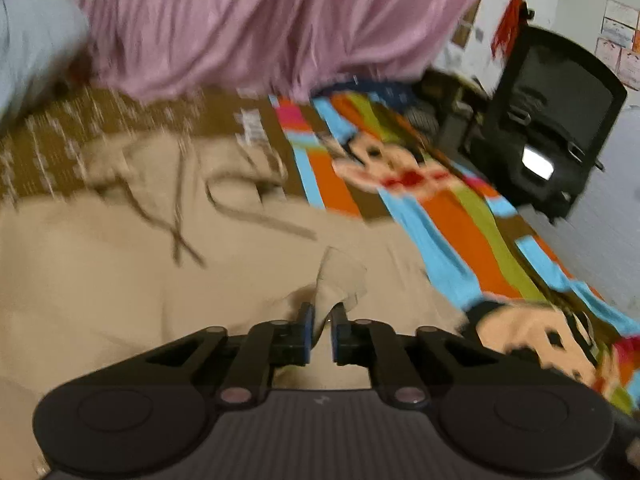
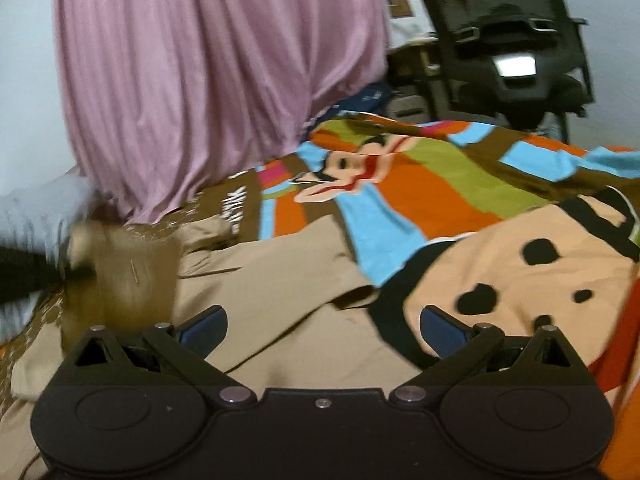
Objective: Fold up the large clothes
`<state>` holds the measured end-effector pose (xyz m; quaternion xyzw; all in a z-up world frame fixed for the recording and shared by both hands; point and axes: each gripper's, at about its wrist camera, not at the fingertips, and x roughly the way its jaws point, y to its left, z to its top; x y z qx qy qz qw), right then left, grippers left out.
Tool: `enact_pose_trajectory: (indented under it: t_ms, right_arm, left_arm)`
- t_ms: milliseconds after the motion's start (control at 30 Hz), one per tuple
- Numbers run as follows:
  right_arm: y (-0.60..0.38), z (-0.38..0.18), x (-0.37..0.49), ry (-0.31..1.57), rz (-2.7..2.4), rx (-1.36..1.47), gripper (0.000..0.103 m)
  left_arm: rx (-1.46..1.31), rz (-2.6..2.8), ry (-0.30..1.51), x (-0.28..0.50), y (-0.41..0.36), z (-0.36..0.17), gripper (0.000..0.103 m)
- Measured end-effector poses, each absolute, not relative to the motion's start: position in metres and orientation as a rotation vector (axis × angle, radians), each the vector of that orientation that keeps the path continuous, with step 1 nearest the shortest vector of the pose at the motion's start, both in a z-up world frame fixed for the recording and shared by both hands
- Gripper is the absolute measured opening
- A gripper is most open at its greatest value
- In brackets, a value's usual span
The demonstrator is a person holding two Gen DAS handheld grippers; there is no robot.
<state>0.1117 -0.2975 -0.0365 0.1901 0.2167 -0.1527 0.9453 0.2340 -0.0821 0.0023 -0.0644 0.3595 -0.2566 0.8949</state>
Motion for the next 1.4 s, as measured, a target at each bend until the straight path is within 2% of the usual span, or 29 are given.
enact_pose_trajectory:
  t_ms: [33,67,100,133,300,433,600,700,767,800,833,867,900,933,1000,1133,1300,1367,1400]
  right_arm:
    - [-0.3,-0.037,0.111,0.442,-0.32,0.396,0.102]
    - [-0.302,-0.038,0.112,0.444,-0.327,0.402,0.102]
    - [-0.302,-0.039,0.113,0.446,-0.33,0.406,0.102]
    - [-0.303,-0.04,0.114,0.45,-0.328,0.406,0.102]
    - [-0.292,-0.047,0.12,0.453,-0.253,0.397,0.102]
    - [-0.276,-0.046,0.128,0.445,-0.155,0.359,0.1]
    - [-0.255,-0.042,0.166,0.479,-0.006,0.264,0.089]
    - [-0.248,-0.051,0.194,0.543,0.051,0.232,0.075]
    - [-0.246,-0.06,0.209,0.599,0.07,0.235,0.057]
    - [-0.246,-0.066,0.215,0.63,0.079,0.249,0.051]
    - [-0.246,-0.07,0.218,0.652,0.079,0.256,0.044]
    - [-0.247,-0.074,0.22,0.663,0.085,0.264,0.039]
    - [-0.247,-0.076,0.22,0.667,0.097,0.273,0.036]
    - [-0.247,-0.076,0.221,0.67,0.105,0.275,0.034]
    - [-0.245,-0.078,0.221,0.672,0.111,0.271,0.033]
    - [-0.243,-0.079,0.219,0.672,0.115,0.258,0.034]
    - [-0.244,-0.079,0.219,0.669,0.117,0.259,0.037]
    - [-0.243,-0.077,0.217,0.662,0.115,0.253,0.041]
    - [-0.242,-0.077,0.216,0.656,0.112,0.249,0.041]
  left_arm:
    - [-0.137,-0.544,0.759,0.233,-0.081,0.0,0.038]
    - [-0.141,-0.557,0.763,0.229,-0.074,0.0,0.065]
    - [-0.142,-0.56,0.748,0.224,-0.066,0.002,0.074]
    - [-0.143,-0.568,0.719,0.218,-0.057,0.007,0.08]
    - [-0.088,-0.482,0.673,0.22,-0.008,0.032,0.083]
    - [0.013,-0.171,0.682,0.25,0.046,0.036,0.083]
    - [-0.041,0.07,0.722,0.322,0.122,0.02,0.081]
    - [-0.131,0.082,0.781,0.368,0.147,0.004,0.079]
    - [-0.171,0.068,0.82,0.395,0.152,-0.009,0.078]
    - [-0.185,0.06,0.838,0.405,0.153,-0.015,0.077]
    - [-0.196,0.052,0.86,0.414,0.155,-0.022,0.069]
    - [-0.197,0.05,0.883,0.424,0.154,-0.029,0.042]
    - [-0.185,0.069,0.897,0.431,0.153,-0.038,0.026]
    - [-0.166,0.103,0.907,0.436,0.154,-0.044,0.015]
    - [-0.107,0.186,0.9,0.442,0.151,-0.057,0.006]
    - [-0.02,0.252,0.904,0.44,0.149,-0.083,0.006]
    - [-0.155,0.219,0.786,0.398,0.162,-0.056,0.01]
    - [-0.144,0.17,0.719,0.37,0.162,-0.042,0.028]
    - [-0.125,0.143,0.708,0.358,0.159,-0.038,0.032]
